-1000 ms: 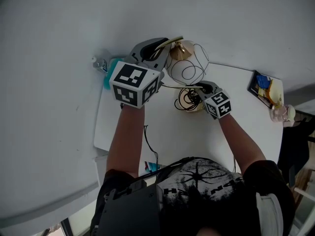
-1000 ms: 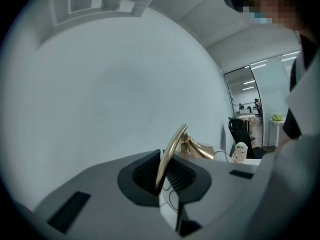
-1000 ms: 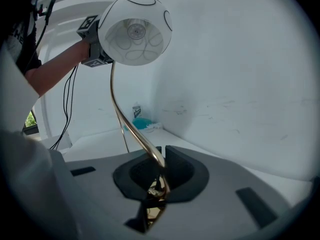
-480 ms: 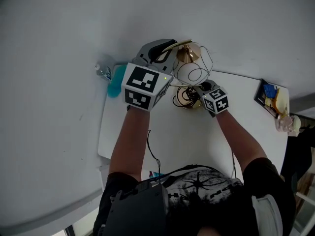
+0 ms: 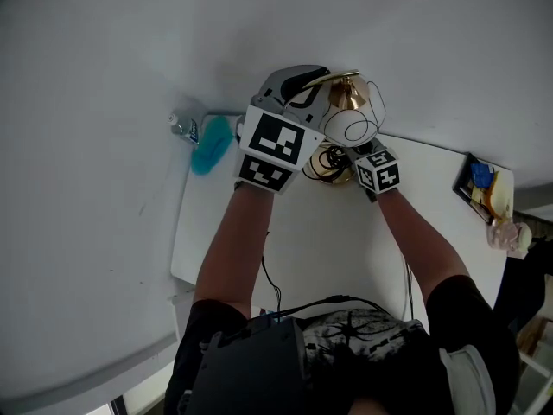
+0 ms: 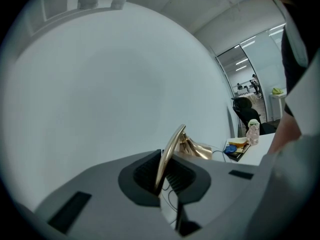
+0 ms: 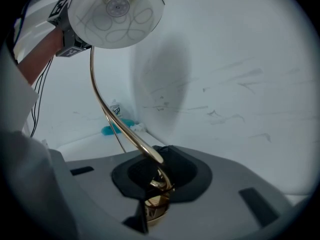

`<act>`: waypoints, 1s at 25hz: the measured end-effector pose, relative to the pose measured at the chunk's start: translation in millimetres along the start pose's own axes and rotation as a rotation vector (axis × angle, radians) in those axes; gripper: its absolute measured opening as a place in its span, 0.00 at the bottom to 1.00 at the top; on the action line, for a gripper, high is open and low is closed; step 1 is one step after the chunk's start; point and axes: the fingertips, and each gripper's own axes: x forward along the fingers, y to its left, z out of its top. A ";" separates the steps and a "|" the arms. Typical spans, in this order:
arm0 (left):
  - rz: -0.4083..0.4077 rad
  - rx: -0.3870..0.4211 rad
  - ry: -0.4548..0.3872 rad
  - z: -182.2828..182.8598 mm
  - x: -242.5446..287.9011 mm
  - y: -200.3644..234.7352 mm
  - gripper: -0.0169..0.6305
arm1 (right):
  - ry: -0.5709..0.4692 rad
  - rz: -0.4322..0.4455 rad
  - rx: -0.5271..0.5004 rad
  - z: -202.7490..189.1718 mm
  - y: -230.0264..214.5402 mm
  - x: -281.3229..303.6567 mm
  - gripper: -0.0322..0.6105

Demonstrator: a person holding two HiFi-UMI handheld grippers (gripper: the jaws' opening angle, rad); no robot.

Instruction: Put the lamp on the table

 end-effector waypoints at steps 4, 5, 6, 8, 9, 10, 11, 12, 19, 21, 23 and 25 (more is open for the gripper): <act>0.033 -0.007 0.000 -0.2 -5.1 3.1 0.06 | -0.030 0.003 -0.017 4.7 0.8 1.0 0.12; 0.039 -0.003 0.001 0.6 -4.8 2.2 0.06 | -0.038 0.007 -0.016 5.1 0.5 0.6 0.12; 0.041 0.004 0.002 1.8 -3.5 0.1 0.06 | -0.045 0.011 -0.013 4.9 -0.3 0.2 0.12; 0.033 0.021 0.005 3.5 0.8 -5.2 0.06 | -0.049 0.012 -0.002 2.6 -2.1 -0.5 0.12; 0.025 0.027 0.007 3.2 2.6 -6.7 0.06 | -0.047 0.011 0.005 1.1 -2.0 0.1 0.12; 0.017 0.031 0.009 2.4 3.7 -7.1 0.06 | -0.045 0.012 0.011 -0.2 -1.1 1.4 0.12; 0.009 0.034 0.011 1.4 4.3 -7.0 0.06 | -0.041 0.012 0.015 -1.2 0.1 3.0 0.12; 0.003 0.037 0.013 0.5 4.7 -6.8 0.06 | -0.038 0.014 0.017 -1.9 1.3 4.7 0.12; -0.010 0.042 0.022 -1.6 7.1 -8.5 0.06 | -0.042 0.019 0.025 -4.9 3.3 7.0 0.12; -0.010 0.041 0.022 -1.6 7.0 -9.0 0.06 | -0.047 0.015 0.023 -5.2 2.9 6.6 0.12; -0.013 0.041 0.021 -1.4 6.7 -8.9 0.06 | -0.044 0.016 0.016 -5.0 2.7 7.1 0.12; -0.015 0.040 0.022 -1.4 6.4 -8.4 0.06 | -0.040 0.023 0.013 -4.7 3.5 7.7 0.12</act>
